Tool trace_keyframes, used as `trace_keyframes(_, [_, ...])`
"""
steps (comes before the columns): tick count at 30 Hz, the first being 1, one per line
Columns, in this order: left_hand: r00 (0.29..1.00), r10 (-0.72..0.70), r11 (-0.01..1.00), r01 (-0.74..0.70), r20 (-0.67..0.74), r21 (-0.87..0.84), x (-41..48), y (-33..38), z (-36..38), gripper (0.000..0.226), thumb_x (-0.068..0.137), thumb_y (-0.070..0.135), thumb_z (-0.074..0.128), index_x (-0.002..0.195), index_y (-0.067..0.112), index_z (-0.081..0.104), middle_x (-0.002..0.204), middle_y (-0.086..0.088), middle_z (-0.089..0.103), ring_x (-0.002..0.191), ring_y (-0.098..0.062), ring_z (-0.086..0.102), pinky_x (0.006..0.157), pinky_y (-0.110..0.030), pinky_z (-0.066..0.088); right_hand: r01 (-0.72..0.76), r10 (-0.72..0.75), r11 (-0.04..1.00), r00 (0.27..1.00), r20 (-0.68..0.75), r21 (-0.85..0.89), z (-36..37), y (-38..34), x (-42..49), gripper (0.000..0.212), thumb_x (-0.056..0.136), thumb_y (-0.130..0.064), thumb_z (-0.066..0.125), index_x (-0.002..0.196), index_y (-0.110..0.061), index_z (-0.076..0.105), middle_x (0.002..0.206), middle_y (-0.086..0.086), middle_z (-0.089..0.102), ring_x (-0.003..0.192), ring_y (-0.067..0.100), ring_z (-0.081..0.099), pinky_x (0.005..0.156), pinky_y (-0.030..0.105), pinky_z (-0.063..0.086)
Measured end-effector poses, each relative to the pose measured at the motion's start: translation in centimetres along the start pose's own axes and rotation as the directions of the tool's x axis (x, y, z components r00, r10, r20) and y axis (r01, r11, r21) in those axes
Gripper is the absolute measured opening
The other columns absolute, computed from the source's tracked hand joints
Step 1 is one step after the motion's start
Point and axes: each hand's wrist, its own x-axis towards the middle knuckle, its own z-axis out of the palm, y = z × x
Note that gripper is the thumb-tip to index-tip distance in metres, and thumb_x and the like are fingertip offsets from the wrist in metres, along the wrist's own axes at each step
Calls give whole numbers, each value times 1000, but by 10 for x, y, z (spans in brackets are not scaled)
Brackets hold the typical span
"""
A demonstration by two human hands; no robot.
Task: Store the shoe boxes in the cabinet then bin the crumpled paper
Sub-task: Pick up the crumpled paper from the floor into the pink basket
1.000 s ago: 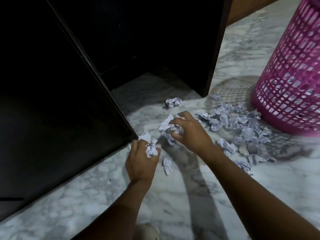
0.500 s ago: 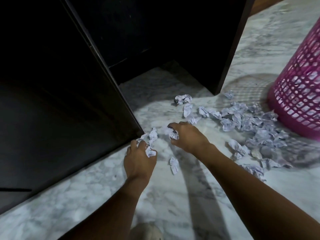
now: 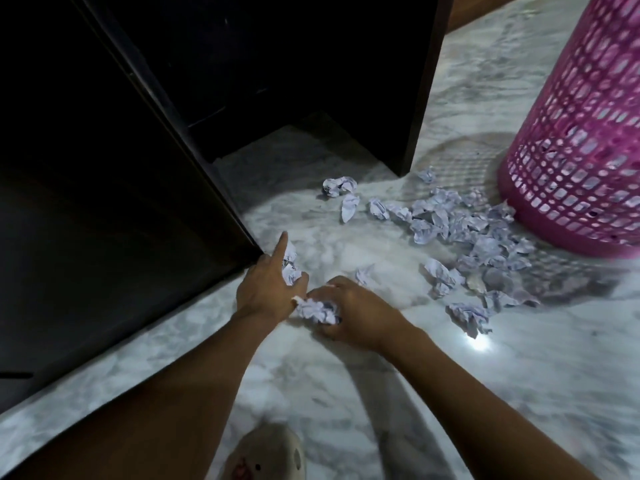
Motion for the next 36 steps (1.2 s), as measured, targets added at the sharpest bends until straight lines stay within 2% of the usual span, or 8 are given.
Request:
trace_keyframes(7, [997,-75,996,76,-21,43,7,7,4,54,85,57,49,137,44,43,131,-1,53,122,-27,52,99,-38,45,-17,13,997,999,-51,-79,15,-7,-4,35,89,-40,63,123,-33,59,109,2,63,99,24,63,79,37,52])
trace_keyframes(10, [996,-58,997,62,-72,52,9,12,8,42,86,54,52,121,32,55,119,-4,58,111,-29,58,89,-39,50,-20,16,995,999,-44,-98,16,-8,-6,37,88,-34,64,124,-29,58,108,7,66,97,28,63,77,36,49])
trace_keyframes(17, [994,62,988,-49,-93,143,16,18,17,29,85,28,61,110,14,54,124,-7,40,99,-30,59,72,-38,52,-80,106,988,972,-209,129,-6,2,-9,39,77,-26,71,116,-27,64,101,4,72,92,25,65,75,31,47])
trace_keyframes(24, [984,166,985,-168,-71,-25,29,48,8,18,78,24,61,79,19,44,94,-4,62,89,-29,60,65,-33,44,-129,288,924,857,-428,361,-60,16,-9,33,76,-16,73,105,-31,66,73,-10,69,56,2,60,58,17,44])
trace_keyframes(27, [964,209,967,-229,-166,-113,53,79,-4,18,80,29,60,94,20,56,105,-3,57,92,-28,59,72,-36,49,-129,338,904,799,-497,407,-79,22,-10,34,77,-17,73,111,-20,67,82,-8,72,66,7,67,68,25,54])
trace_keyframes(30, [958,242,966,-252,-151,-52,82,107,-11,29,81,31,61,108,20,56,127,-6,41,96,-34,59,78,-40,51,-101,342,905,751,-565,413,-94,26,-12,37,77,-14,73,113,-21,70,93,-11,74,85,1,68,80,20,53])
trace_keyframes(33, [969,240,970,-238,-54,46,106,126,-4,26,84,34,63,106,24,54,146,-8,23,101,-37,60,86,-42,50,-112,351,910,723,-596,399,-107,32,-14,31,77,-11,73,100,-30,67,85,-21,70,77,-11,63,66,6,44])
trace_keyframes(36, [974,223,970,-227,47,90,123,132,8,29,83,34,64,110,29,56,148,-6,25,111,-32,57,89,-36,48,-168,386,905,712,-587,391,-115,41,-16,34,77,-14,75,103,-34,65,87,-18,70,78,-5,65,66,11,47])
